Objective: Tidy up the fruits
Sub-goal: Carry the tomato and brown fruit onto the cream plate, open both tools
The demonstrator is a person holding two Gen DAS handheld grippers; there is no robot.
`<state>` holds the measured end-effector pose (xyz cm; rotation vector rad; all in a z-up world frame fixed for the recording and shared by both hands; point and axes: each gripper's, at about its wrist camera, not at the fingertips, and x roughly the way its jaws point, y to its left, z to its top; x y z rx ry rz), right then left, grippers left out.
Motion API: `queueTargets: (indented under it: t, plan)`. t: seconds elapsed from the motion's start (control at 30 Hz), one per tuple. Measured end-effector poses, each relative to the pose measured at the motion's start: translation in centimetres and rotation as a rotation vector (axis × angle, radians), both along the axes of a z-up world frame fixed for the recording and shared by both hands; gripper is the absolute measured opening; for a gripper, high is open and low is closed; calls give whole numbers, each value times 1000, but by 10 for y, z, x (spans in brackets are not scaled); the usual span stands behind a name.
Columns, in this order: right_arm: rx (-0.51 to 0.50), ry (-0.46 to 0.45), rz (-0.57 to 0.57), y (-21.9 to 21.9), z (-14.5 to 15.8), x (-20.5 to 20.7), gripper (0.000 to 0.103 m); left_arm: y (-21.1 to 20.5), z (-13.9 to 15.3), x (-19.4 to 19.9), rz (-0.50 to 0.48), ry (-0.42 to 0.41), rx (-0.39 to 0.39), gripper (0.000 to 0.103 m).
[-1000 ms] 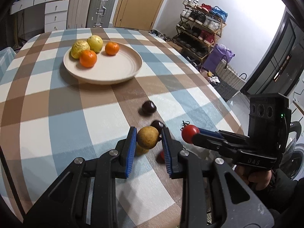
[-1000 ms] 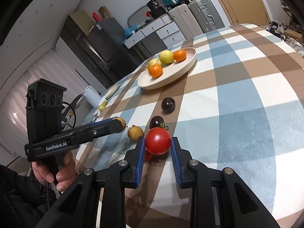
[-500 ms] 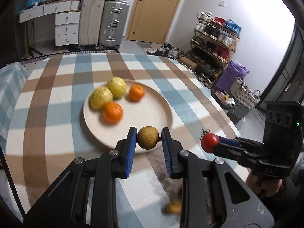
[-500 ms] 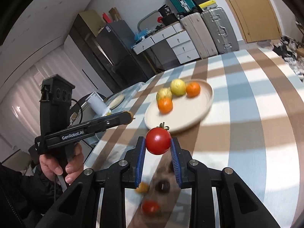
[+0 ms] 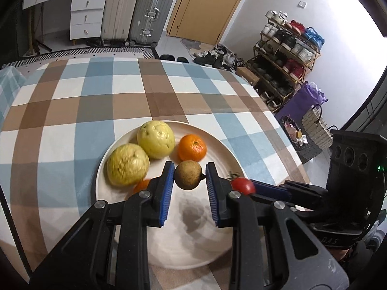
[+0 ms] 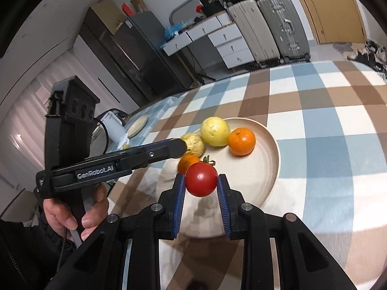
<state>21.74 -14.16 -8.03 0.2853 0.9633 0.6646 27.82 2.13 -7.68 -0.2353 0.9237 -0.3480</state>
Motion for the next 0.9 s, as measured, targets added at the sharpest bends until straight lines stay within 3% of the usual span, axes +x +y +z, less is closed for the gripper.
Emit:
queueTargets:
  t: [0.3, 0.77, 0.83, 0.87, 0.9]
  plan:
    - [-10, 63, 13, 8, -26, 28, 27, -8, -25, 29, -11, 45, 26, 24]
    - [-34, 85, -9, 21, -40, 44, 29, -6, -31, 35, -10, 43, 0, 24]
    - [-12, 85, -10, 19, -39, 44, 37, -7, -28, 32, -11, 36, 2, 25]
    - [-8, 79, -21, 17, -37, 42, 49, -7, -25, 29, -11, 30, 5, 25]
    - [-5, 71, -33, 14, -35, 39, 54, -7, -22, 26, -9, 23, 8, 25]
